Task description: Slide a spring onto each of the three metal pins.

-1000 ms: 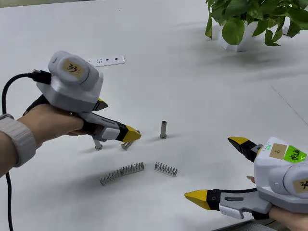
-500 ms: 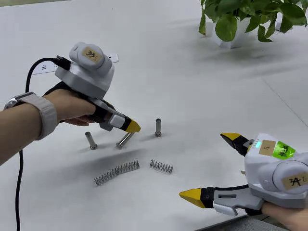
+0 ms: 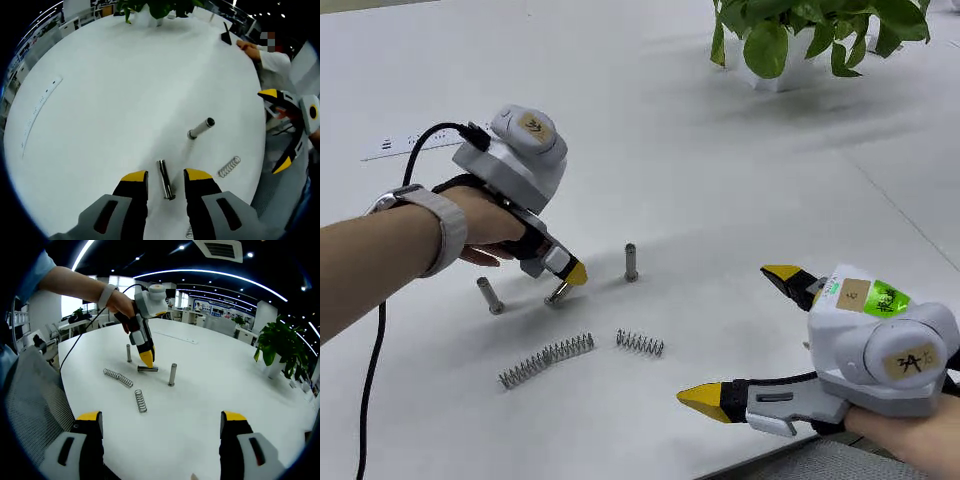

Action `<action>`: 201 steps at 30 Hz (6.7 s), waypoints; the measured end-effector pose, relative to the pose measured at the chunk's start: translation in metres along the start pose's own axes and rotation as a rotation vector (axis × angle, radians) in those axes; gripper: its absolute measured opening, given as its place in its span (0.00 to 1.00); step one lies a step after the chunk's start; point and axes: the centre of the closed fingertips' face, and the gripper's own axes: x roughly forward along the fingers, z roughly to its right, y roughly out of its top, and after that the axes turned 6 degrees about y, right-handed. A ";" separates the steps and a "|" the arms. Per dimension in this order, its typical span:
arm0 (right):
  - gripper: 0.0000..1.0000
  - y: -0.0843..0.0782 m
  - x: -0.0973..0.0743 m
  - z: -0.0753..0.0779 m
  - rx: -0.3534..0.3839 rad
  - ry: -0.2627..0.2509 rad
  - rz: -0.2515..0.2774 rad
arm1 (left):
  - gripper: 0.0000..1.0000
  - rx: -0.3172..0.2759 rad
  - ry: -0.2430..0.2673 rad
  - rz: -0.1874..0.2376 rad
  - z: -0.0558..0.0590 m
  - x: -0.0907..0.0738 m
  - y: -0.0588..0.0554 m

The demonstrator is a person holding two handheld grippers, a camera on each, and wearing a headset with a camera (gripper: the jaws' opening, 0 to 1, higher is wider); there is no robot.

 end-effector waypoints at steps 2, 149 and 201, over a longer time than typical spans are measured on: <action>0.99 0.000 0.000 0.000 0.000 -0.001 0.001 | 0.27 -0.002 0.002 -0.006 -0.001 0.001 0.000; 0.98 0.000 0.003 -0.010 -0.020 0.039 -0.004 | 0.12 0.161 0.167 0.211 -0.005 -0.019 -0.002; 0.99 -0.003 0.005 -0.016 -0.030 0.061 -0.027 | 0.99 0.064 0.120 0.357 -0.045 -0.076 -0.037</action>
